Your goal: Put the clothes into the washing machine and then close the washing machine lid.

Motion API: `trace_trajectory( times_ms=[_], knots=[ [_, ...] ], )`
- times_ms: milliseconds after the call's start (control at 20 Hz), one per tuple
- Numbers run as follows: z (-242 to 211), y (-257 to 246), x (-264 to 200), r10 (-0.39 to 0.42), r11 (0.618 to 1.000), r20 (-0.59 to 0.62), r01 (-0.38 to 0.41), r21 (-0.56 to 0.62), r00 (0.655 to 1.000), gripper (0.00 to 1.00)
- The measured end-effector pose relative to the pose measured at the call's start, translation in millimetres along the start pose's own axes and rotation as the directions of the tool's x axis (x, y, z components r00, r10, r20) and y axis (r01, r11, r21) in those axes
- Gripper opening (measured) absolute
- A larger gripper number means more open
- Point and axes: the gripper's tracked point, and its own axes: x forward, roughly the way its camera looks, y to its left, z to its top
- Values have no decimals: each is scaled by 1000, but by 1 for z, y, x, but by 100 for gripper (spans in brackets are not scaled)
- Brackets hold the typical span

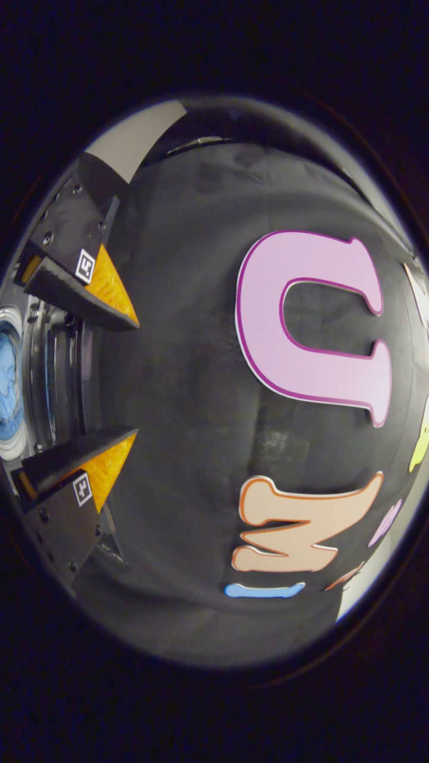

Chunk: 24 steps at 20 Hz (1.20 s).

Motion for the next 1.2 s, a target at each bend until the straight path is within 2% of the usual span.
trace_trajectory(
  times_ms=[400, 850, 1200],
  knots=[
    [-13, -3, -60, 36, 999, -12, -36, -32, 999, 99],
    [-60, -8, -126, 92, 996, -98, -93, -12, 991, 98],
    [-87, -21, -181, 121, 993, -20, -121, -10, 992, 98]
  ],
)
